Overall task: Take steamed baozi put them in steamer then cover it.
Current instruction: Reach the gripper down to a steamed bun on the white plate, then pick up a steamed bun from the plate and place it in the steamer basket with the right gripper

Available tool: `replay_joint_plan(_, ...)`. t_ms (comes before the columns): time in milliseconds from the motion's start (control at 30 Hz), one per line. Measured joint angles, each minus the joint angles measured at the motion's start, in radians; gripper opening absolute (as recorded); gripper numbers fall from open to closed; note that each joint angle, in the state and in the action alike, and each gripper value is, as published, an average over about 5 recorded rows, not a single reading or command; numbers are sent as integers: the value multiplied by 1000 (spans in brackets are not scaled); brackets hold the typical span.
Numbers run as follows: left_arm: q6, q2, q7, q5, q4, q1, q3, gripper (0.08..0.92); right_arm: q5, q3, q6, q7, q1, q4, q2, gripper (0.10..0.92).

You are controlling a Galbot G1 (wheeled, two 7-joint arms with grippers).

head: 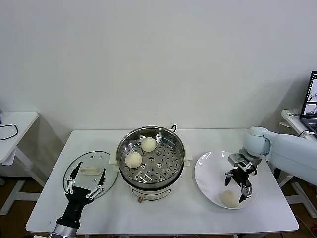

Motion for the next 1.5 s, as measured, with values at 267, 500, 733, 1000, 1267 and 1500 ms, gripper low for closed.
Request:
replay_joint_plan(267,-3,-1,0,2,0,1,-2,823,-15,18,0,7,-38,-15,14,823)
replay_joint_plan(500,-3,-1,-1,3,1,1,-5,823,-26,24,0,11,-57,-25,21,823)
replay_joint_plan(733,-3,-1,-3,4,4,-3,-2,823,-28,28,0,13,-65,-28,25,768)
replay_joint_plan(1000,-5,-1,-3,4,3,-2,-4,823,-28,29,2,22,-64,-22,18,646)
replay_joint_plan(1267,-5,3,-4,5,-11,5,-7,823,-11,21,18,23,-19,1,0,598)
replay_joint_plan(1500,-3,6,-4,11,-24,11,-6,823,8,5,74,5,115,25,3,594)
